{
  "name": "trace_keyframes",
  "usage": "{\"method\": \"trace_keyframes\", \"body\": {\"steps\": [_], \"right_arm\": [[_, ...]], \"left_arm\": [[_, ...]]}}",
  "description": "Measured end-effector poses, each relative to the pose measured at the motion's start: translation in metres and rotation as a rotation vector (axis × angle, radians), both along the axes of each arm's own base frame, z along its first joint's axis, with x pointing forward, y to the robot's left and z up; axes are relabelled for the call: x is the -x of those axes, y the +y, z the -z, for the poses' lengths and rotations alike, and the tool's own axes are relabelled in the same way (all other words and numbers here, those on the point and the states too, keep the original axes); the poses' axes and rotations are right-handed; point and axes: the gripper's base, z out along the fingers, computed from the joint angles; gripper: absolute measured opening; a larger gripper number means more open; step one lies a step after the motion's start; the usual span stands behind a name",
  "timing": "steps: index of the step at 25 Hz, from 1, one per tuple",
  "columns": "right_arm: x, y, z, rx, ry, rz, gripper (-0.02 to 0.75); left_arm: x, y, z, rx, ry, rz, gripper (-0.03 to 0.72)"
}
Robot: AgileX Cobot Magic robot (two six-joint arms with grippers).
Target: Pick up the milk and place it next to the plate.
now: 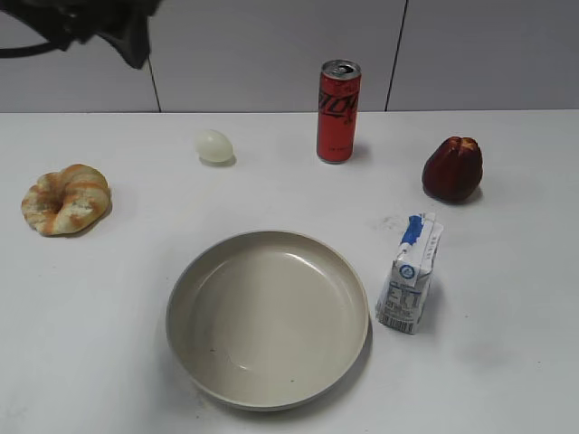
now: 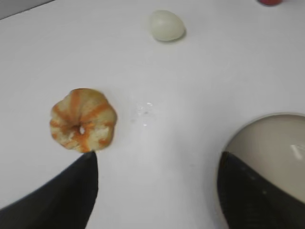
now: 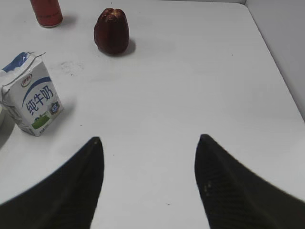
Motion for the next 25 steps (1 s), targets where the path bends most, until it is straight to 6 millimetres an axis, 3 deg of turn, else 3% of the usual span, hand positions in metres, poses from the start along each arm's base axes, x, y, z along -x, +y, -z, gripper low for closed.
{"method": "trace_keyframes", "body": {"steps": [5, 12, 18, 25], "right_arm": [[0.0, 0.0, 0.0, 0.0, 0.0, 0.0, 0.459], [0.0, 0.0, 0.0, 0.0, 0.0, 0.0, 0.459], [0.0, 0.0, 0.0, 0.0, 0.0, 0.0, 0.459], [0.0, 0.0, 0.0, 0.0, 0.0, 0.0, 0.459]], "left_arm": [[0.025, 0.057, 0.007, -0.01, 0.038, -0.101, 0.587], [0.107, 0.125, 0.049, -0.031, 0.131, -0.282, 0.587], [0.181, 0.14, 0.082, 0.041, 0.052, -0.327, 0.587], [0.245, 0.146, 0.09, 0.097, -0.223, -0.267, 0.587]]}}
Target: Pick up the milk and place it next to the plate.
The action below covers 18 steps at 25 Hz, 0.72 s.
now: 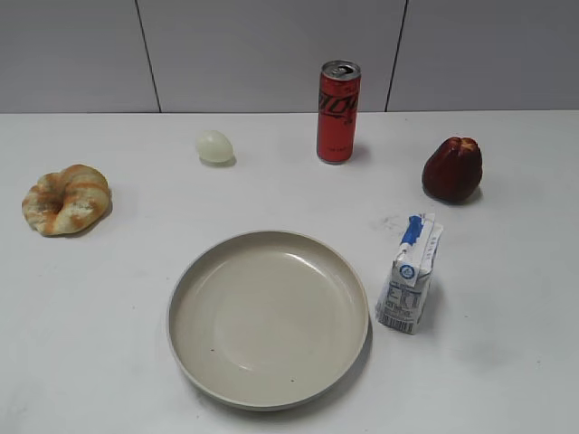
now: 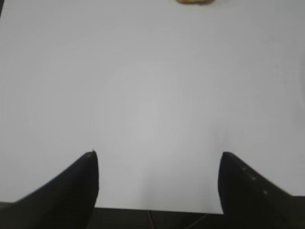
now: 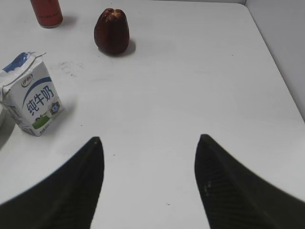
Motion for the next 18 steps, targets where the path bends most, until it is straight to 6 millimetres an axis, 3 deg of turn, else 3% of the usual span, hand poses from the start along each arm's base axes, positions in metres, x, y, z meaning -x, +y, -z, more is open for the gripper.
{"method": "trace_keyframes", "body": {"steps": [6, 18], "right_arm": [[0.0, 0.0, 0.0, 0.0, 0.0, 0.0, 0.459], [0.0, 0.0, 0.0, 0.0, 0.0, 0.0, 0.459]], "left_arm": [[0.024, -0.003, 0.006, 0.02, -0.15, 0.084, 0.587], [0.024, -0.007, 0.012, 0.028, -0.156, 0.149, 0.587]]}}
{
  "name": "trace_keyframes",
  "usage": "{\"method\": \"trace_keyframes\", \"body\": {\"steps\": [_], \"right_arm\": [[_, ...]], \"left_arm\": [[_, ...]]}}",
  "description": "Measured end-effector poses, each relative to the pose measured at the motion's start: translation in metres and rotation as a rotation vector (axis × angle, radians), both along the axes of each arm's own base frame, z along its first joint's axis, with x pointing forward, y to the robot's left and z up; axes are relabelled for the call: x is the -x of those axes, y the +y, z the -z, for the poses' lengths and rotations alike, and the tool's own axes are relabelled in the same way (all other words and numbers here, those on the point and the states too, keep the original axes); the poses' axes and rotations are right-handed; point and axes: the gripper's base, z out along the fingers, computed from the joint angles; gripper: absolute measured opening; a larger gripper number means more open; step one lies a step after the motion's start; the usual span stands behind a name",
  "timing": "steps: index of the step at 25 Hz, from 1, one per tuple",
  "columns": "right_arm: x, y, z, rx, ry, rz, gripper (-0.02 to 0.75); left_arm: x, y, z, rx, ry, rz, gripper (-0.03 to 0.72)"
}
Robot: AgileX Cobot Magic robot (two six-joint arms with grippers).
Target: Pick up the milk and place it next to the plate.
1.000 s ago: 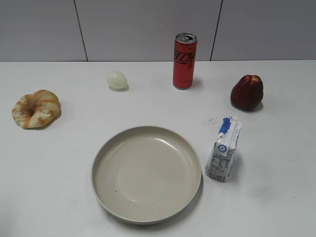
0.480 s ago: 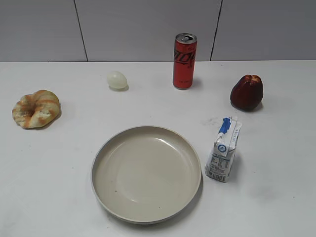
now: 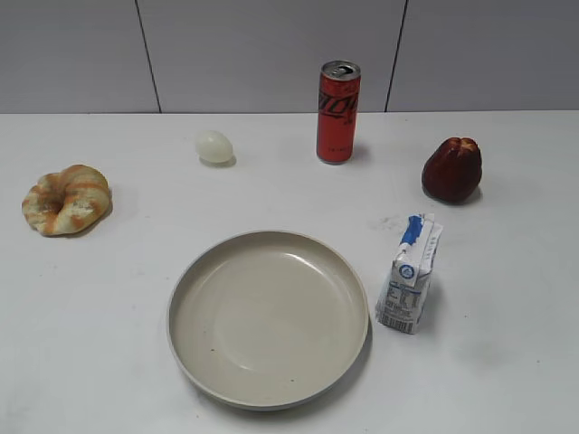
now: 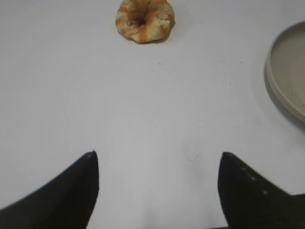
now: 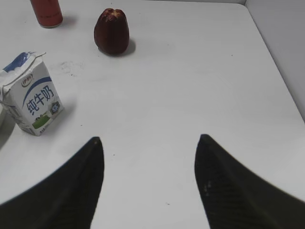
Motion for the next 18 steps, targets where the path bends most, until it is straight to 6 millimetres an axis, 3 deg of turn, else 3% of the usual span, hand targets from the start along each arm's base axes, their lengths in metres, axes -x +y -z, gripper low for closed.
{"method": "trace_keyframes", "body": {"steps": [9, 18], "right_arm": [[0.0, 0.0, 0.0, 0.0, 0.0, 0.0, 0.459], [0.0, 0.0, 0.0, 0.0, -0.001, 0.0, 0.459]], "left_arm": [[0.003, 0.0, -0.001, 0.003, -0.022, -0.005, 0.524], [0.028, 0.003, -0.002, 0.021, -0.187, -0.033, 0.452]]}}
